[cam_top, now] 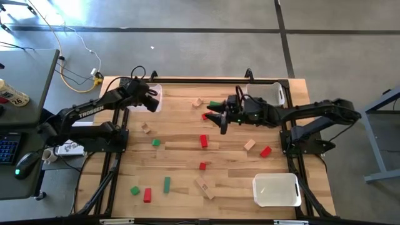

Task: Sort & place blocks by color
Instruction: Put the brown block into the transparent bin

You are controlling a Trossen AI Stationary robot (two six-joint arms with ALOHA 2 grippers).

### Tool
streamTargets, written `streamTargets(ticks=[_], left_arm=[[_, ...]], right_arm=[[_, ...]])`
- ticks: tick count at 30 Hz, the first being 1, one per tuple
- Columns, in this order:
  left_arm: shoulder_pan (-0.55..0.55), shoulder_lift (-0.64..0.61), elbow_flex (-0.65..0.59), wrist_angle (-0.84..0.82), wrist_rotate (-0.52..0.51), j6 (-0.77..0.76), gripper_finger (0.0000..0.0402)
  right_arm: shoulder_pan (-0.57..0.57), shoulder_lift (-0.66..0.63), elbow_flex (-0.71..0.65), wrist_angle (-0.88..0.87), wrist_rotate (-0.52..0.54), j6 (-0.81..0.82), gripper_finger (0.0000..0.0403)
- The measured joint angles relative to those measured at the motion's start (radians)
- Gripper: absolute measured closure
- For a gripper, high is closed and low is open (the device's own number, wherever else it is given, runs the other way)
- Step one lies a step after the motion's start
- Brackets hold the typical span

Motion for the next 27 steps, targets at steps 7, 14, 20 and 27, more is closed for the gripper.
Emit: streamTargets(ticks=[7, 14, 20, 27], left_arm=[[0.016, 0.009, 0.000, 0.000, 0.068, -0.046, 0.0258], [0.016, 0.009, 0.000, -0.020, 0.086, -0.236, 0.0258], [0.016, 0.009, 0.000, -0.014, 0.086, -0.252, 0.0258], [0.016, 0.008, 0.000, 0.044, 0.102, -0.309, 0.0254]], right_arm=[[0.003, 0.059, 0.191, -0.286, 0.018, -0.056, 0.0195], [0.003, 0.115, 0.308, -0.526, 0.065, 0.021, 0.0195], [0.003, 0.123, 0.314, -0.624, 0.069, 0.134, 0.0195], [0.003, 0.123, 0.314, -0.752, 0.087, 0.185, 0.0195]])
